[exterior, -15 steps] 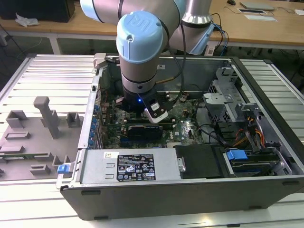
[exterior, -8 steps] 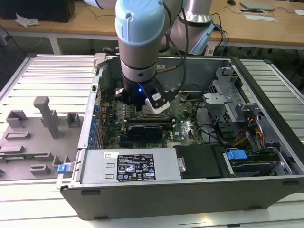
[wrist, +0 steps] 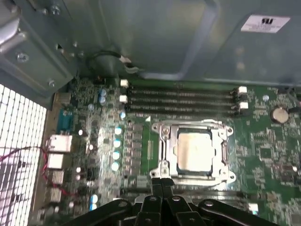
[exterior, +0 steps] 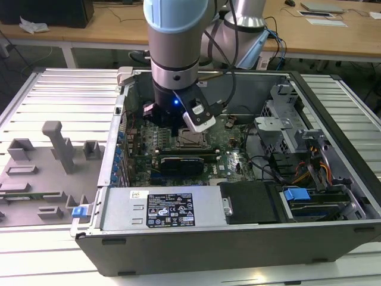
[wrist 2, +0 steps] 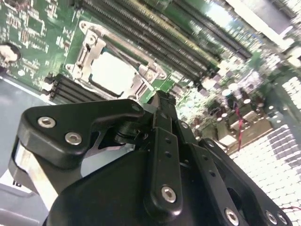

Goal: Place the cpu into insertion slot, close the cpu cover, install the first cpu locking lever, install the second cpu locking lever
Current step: 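Install the second cpu locking lever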

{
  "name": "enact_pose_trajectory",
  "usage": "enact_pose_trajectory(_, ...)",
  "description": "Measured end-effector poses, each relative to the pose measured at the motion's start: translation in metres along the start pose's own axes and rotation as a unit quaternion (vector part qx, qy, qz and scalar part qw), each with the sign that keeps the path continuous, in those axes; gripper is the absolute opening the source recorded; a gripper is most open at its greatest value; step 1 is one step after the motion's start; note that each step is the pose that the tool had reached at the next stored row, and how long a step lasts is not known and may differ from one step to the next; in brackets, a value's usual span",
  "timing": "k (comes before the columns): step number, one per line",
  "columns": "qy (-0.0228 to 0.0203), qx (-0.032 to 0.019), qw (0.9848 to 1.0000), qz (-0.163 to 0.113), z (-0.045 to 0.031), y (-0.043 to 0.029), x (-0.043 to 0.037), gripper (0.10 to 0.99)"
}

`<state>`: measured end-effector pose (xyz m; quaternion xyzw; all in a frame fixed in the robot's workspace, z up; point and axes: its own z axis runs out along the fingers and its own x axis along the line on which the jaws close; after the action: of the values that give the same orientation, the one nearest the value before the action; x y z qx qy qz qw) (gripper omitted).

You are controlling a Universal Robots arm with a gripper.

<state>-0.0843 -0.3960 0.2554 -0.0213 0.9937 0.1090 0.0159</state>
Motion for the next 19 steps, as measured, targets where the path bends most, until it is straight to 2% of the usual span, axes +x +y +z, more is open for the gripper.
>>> enact_pose_trajectory(2, 0.0003, 0.0063, 1.0, 0.0, -0.0017, 0.0003, -0.0014, 0.106)
enact_pose_trajectory(4, 0.0005, 0.0065, 1.0, 0.0, -0.0016, 0.0002, -0.0045, 0.106)
enact_pose_trajectory(9, 0.0008, 0.0064, 1.0, 0.002, 0.0003, -0.0009, -0.0189, 0.106)
enact_pose_trajectory(13, 0.0037, 0.0059, 1.0, 0.003, 0.0069, -0.0028, -0.0285, 0.106)
enact_pose_trajectory(14, 0.0057, 0.0057, 1.0, 0.003, 0.0094, -0.0034, -0.0301, 0.106)
enact_pose_trajectory(16, 0.0088, 0.0056, 0.9999, 0.004, 0.0156, -0.0047, -0.0272, 0.106)
enact_pose_trajectory(19, 0.0097, 0.0056, 0.9999, 0.004, 0.0205, -0.0056, -0.0242, 0.106)
